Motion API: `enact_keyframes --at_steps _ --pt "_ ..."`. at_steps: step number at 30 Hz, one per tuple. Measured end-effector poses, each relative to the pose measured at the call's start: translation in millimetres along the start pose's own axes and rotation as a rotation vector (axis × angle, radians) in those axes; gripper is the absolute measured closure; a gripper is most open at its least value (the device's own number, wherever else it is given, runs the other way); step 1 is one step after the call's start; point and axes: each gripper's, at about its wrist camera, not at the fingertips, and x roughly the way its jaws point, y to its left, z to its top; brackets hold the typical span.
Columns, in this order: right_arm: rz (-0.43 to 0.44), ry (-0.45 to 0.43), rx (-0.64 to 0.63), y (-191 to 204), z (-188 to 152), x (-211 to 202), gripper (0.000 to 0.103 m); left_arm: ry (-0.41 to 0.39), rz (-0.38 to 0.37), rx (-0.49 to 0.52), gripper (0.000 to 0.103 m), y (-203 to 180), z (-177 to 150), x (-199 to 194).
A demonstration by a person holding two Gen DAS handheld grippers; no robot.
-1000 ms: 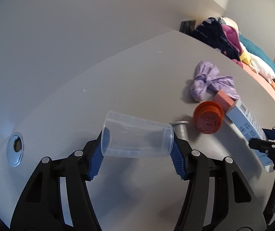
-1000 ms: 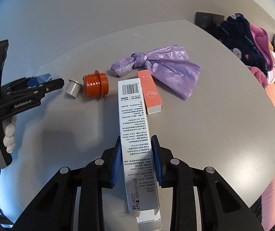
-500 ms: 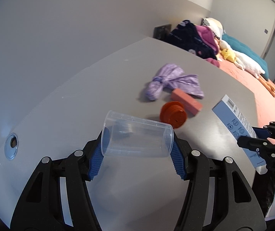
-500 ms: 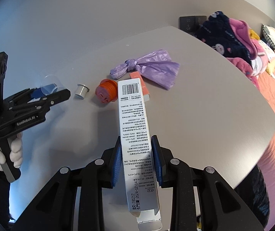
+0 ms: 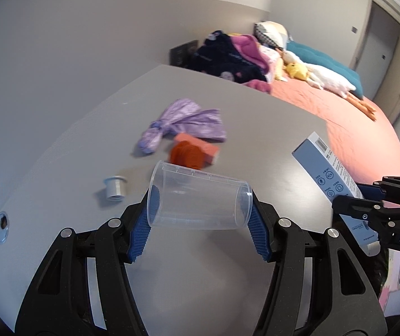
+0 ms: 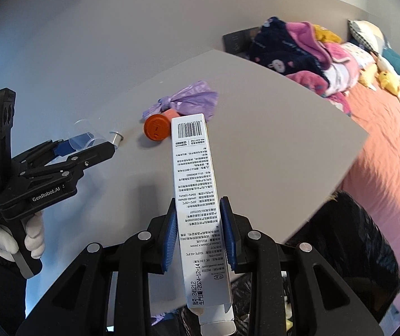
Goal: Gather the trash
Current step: 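Carry the clear cup and white box over the bin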
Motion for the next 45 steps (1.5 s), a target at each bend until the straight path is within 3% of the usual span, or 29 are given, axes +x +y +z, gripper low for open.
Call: enact_keyframes --at_steps 22,45 --pt "-0.127 -0.138 0.199 -71 -53 -91 0.072 -0.014 -0.190 0.220 0.044 -121 15 4" --pt "-0.270 -0.221 0.384 -130 -101 -152 0.072 -0.002 -0.390 0.464 0.044 -241 17 5"
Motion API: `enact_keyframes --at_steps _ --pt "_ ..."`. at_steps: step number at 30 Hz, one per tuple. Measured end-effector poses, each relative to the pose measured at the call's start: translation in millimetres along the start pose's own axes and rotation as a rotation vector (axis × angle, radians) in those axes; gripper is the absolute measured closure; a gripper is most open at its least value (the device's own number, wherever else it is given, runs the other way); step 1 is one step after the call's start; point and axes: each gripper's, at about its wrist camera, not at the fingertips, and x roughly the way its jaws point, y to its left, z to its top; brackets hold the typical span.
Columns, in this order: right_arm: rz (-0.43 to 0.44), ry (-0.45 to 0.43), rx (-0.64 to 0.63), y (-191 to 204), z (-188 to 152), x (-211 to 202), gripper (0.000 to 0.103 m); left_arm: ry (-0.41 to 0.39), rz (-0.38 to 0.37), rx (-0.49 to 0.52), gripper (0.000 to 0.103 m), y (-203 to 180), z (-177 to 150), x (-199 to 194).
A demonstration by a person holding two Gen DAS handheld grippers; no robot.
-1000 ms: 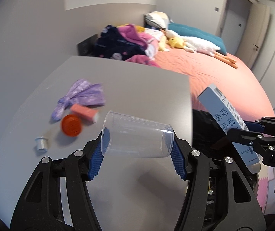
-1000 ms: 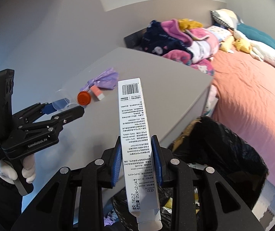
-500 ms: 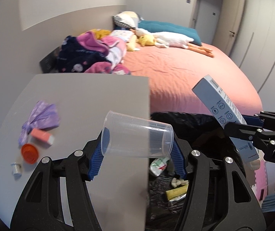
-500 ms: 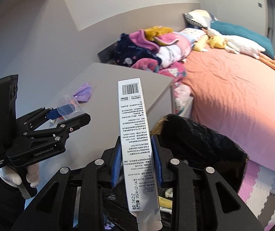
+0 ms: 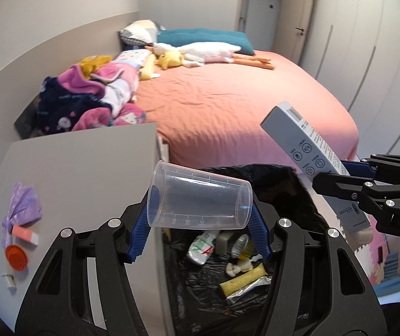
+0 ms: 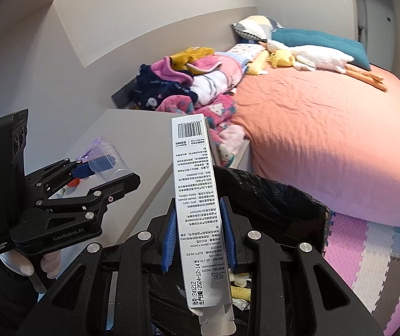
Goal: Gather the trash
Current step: 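Carry the clear cup and white box over the bin, then open both tools to drop the cup and box into the bin, then move both open tools back over the table toward the remaining items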
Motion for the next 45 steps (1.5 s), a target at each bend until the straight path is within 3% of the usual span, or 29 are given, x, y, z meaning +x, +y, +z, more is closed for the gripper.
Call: enact_keyframes --at_steps 15,16,18,19,21,23,32,45 --pt "-0.043 -0.023 0.064 -29 -6 -18 0.072 0.022 -0.065 0.069 0.044 -27 4 15" --pt "-0.043 -0.032 0.066 -30 -5 -21 0.072 0.023 -0.071 0.067 0.040 -27 5 14" --pt "-0.040 -0.053 0.077 -34 -3 -28 0.071 0.025 -0.087 0.055 0.005 -25 8 12" --pt "-0.038 -0.064 0.083 -34 -3 -31 0.069 0.013 -0.086 0.051 0.006 -25 10 11" --pt "-0.068 -0.102 0.093 -36 -1 -39 0.036 -0.009 -0.074 0.050 0.006 -25 14 6" --pt "-0.109 -0.150 0.095 -37 0 -48 0.027 -0.016 -0.060 0.044 0.006 -24 16 6" --pt "-0.099 -0.159 0.095 -39 5 -47 0.023 -0.024 -0.027 0.018 0.006 -17 17 2" --pt "-0.013 -0.111 0.012 -1 17 -14 0.023 -0.026 0.063 -0.080 0.006 24 -5 -14"
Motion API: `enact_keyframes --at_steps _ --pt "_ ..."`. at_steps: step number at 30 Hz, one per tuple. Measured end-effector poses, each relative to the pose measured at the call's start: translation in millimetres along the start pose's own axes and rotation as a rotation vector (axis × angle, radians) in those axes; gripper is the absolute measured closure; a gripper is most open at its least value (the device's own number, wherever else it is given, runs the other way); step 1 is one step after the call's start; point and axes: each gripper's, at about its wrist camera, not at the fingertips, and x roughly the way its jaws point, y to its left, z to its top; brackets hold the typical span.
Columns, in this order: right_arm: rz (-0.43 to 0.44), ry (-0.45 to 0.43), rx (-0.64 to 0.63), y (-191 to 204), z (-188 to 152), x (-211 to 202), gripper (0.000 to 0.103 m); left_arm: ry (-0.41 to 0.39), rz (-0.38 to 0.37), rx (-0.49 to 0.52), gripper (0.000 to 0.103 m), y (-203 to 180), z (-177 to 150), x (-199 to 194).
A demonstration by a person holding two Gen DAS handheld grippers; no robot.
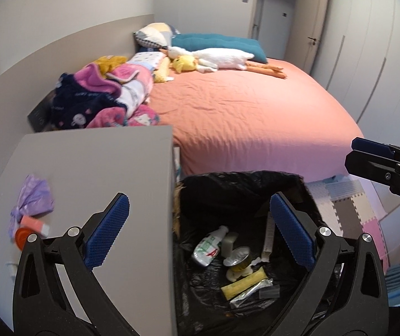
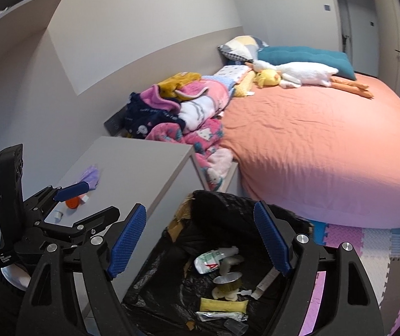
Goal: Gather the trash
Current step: 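Move both open tools back over the table toward the remaining items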
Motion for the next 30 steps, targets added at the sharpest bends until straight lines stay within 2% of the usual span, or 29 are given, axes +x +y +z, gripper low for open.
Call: enact_keyframes --at_steps 30 --pt "0.241 0.126 -0.225 134 6 74 0.023 -0.002 0.242 -0.246 0.006 117 -67 -56"
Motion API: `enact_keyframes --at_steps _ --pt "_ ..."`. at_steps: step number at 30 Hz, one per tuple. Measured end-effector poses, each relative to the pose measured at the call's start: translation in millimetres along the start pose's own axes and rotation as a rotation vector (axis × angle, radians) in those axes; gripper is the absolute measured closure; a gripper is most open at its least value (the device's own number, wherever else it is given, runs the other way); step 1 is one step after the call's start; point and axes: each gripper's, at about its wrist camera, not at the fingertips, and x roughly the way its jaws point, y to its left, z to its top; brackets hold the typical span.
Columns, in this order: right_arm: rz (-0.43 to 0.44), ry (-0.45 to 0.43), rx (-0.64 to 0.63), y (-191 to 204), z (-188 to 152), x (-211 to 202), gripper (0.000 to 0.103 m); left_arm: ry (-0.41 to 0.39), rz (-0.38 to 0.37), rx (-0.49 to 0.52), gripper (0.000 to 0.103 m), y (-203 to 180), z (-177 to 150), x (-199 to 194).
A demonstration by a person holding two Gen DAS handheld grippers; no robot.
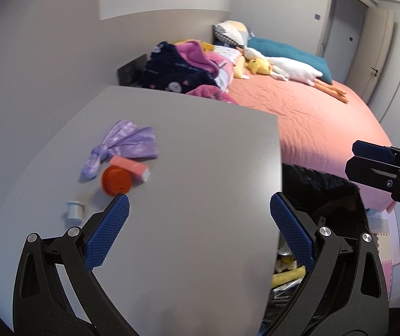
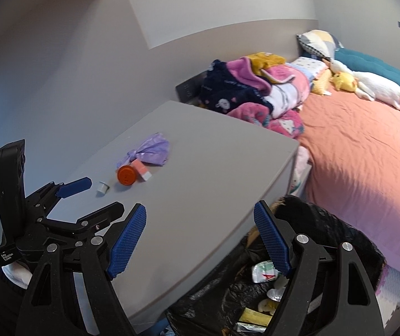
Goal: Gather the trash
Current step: 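Move both open tools back over the table toward the remaining items, then grasp the small grey cup with the left tool while the right tool grasps the orange ribbed plug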
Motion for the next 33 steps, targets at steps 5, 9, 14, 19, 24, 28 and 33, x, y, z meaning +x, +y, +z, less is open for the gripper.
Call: enact_keyframes --at_steps 5,9,14,19,24,28,33 --pt "0.029 0.015 -0.018 17 3 16 0.023 0.009 0.037 -0.041 0.006 20 -7 -1" --pt "0.048 0.018 -0.030 28 4 28 0.023 0.014 0.065 -0.081 0.006 39 -13 0" --pt "0.077 0.025 -0.033 41 7 46 0.023 0.033 0.095 -0.133 0.006 64 -20 7" --pt "0.114 0.051 -0.031 53 10 68 0.023 0.042 0.120 -0.165 0.006 85 -26 12" --pt "0.141 0.088 -0.030 66 14 89 0.025 0.052 0.158 -0.201 0.019 107 -30 19" --pt "0.172 0.132 -0.021 74 18 109 0.035 0.072 0.166 -0.235 0.028 125 -30 29" --pt "0.181 0.168 -0.012 84 24 131 0.043 0.090 0.183 -0.249 0.036 139 -30 42"
